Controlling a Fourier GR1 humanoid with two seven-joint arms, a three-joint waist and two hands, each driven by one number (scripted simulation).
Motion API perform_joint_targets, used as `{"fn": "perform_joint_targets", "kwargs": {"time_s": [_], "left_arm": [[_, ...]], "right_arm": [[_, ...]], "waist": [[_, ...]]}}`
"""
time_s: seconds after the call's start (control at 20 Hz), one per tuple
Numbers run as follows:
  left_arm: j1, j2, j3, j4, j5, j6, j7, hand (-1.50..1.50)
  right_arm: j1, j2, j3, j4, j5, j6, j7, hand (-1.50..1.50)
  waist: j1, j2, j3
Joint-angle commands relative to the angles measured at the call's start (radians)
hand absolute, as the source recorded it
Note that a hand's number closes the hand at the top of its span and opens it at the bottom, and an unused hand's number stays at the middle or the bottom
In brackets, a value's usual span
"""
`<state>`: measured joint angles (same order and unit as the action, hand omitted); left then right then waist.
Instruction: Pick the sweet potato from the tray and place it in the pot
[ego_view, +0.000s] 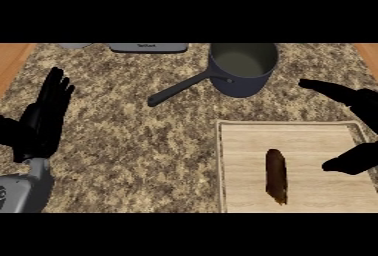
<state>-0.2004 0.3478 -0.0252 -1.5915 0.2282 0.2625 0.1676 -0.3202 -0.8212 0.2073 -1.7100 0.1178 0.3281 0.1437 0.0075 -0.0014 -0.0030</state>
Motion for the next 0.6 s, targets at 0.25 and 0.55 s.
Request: {"fn": "perform_joint_targets", "kwargs": {"time_s": [0.25,0.55], "left_arm": [[-0.037,-0.014,-0.013,0.021,-0.034,0.011,0.006,0.0],[0.001,0.003,0.025,-0.018,0.005,-0.032,0.034,0.0]], "right_arm": [[-0.146,0.03,0.275,-0.108,0.03,0.296,0.438,-1.5],[-0.19,0.188,0.351,-0.111,-0.016,0.386,0.745,-1.5]], "waist": [[0.008,0.003,0.0],[0.0,0.0,0.001]]}}
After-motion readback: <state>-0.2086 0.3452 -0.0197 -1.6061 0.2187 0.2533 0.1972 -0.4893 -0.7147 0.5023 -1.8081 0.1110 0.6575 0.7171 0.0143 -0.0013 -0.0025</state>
